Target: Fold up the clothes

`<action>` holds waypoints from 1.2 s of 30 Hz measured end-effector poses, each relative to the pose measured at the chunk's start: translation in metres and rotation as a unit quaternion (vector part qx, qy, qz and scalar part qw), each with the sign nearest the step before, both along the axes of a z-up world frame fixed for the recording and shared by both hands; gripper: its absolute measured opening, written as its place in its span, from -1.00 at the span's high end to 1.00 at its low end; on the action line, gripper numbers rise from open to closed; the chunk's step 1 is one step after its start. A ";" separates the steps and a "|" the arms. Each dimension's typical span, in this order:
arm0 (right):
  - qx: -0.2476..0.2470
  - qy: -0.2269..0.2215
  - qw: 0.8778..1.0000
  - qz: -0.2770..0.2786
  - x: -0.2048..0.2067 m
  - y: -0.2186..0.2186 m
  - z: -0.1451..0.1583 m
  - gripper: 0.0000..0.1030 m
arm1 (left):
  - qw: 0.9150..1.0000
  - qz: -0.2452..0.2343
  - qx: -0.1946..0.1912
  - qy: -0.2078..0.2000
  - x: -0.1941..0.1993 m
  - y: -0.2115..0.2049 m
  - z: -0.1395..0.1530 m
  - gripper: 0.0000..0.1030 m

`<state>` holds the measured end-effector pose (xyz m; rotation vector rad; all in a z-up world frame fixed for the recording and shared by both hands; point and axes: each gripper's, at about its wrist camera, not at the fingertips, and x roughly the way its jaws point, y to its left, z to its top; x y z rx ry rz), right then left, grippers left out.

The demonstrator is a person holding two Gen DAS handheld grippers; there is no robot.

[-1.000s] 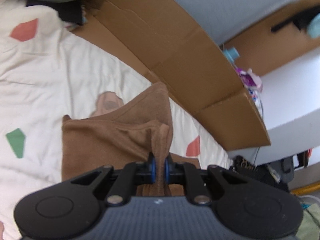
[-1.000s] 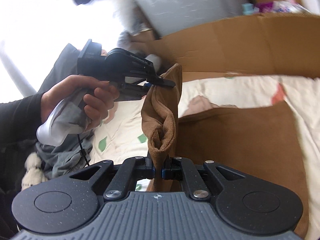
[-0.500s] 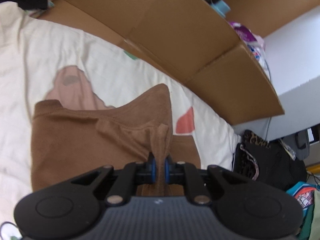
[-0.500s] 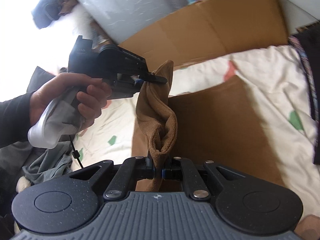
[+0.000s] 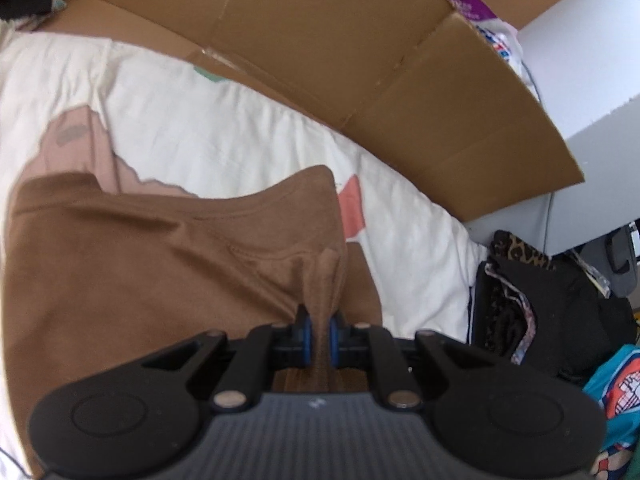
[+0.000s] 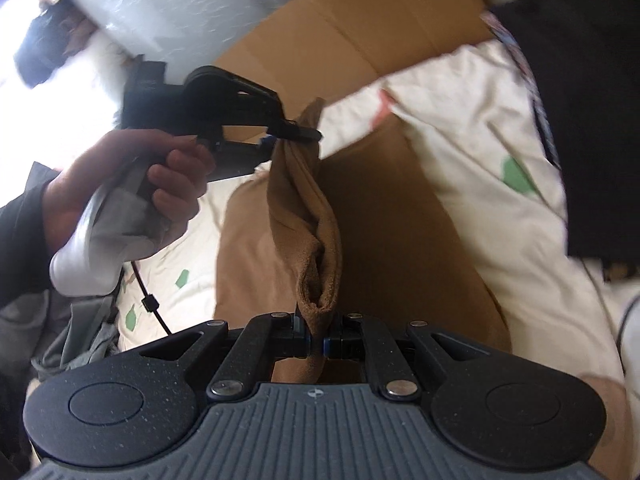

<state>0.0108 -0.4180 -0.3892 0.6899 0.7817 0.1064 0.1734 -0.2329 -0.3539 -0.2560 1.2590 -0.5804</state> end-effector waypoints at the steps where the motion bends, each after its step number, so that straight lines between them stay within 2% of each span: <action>1: 0.001 0.004 1.000 -0.006 -0.001 -0.003 -0.003 0.93 | 1.000 0.001 -0.002 0.003 -0.002 -0.003 -0.003 0.82; 14: 0.014 0.061 0.996 -0.057 -0.022 -0.031 -0.034 0.94 | 1.000 0.000 0.004 0.004 -0.013 -0.027 -0.017 0.82; 25: 0.018 0.053 0.996 -0.070 -0.035 -0.040 -0.026 0.95 | 1.000 0.010 0.002 0.005 -0.013 -0.037 -0.015 0.82; 36: 0.018 0.071 0.994 -0.078 -0.036 -0.041 -0.041 0.95 | 1.000 -0.009 0.029 0.005 -0.011 -0.056 -0.031 0.79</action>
